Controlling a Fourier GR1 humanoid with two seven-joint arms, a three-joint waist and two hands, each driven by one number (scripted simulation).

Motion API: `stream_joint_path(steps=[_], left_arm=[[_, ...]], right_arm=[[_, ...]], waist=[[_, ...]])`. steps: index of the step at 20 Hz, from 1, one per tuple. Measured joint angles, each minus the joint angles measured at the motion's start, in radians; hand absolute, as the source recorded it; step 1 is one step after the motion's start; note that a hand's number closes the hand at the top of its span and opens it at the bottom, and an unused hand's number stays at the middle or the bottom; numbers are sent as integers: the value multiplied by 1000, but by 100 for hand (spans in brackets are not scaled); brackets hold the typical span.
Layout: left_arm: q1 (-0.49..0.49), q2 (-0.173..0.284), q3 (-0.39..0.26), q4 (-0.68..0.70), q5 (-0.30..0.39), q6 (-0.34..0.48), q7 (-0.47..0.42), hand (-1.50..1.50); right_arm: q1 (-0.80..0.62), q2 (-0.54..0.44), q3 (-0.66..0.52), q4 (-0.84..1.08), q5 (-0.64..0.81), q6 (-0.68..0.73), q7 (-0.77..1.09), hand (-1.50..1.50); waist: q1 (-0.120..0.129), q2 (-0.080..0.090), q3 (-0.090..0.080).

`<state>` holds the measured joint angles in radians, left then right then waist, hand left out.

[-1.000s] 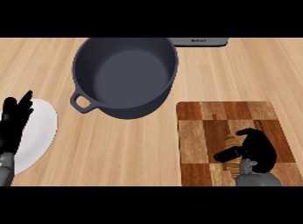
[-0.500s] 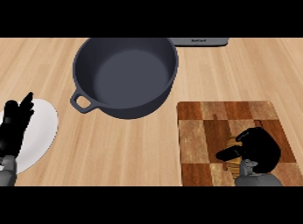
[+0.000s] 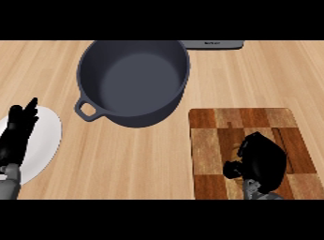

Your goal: Pick the croissant from the cutting board and place it in the pot

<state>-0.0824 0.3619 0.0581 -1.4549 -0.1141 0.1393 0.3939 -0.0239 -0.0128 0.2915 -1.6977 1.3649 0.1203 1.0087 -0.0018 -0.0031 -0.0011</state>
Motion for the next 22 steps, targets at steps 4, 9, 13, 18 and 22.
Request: stream_joint_path(steps=[4, 9, 13, 18, 22], left_arm=[[6, -4, 11, 6, 3, -7, -10, 0], [-8, 0, 22, 13, 8, -17, 1, 0], [-9, 7, 23, 4, 9, -30, 2, 0], [-21, 12, 29, 10, 4, -42, 5, 0], [-9, -8, 22, 16, -11, -33, -16, 0]], right_arm=[[23, -3, 116, -146, 78, 52, -8, 150], [-47, 0, 226, -313, 191, 62, -14, 150], [-181, 6, 283, -409, 230, 63, -14, 150], [-422, 6, 338, -411, 242, 118, 27, 150], [-622, 5, 295, -337, 138, 154, 51, 150]], waist=[[-2, 0, 0], [-3, -2, 0], [5, -2, 0], [11, 0, 0], [20, 1, -1]])
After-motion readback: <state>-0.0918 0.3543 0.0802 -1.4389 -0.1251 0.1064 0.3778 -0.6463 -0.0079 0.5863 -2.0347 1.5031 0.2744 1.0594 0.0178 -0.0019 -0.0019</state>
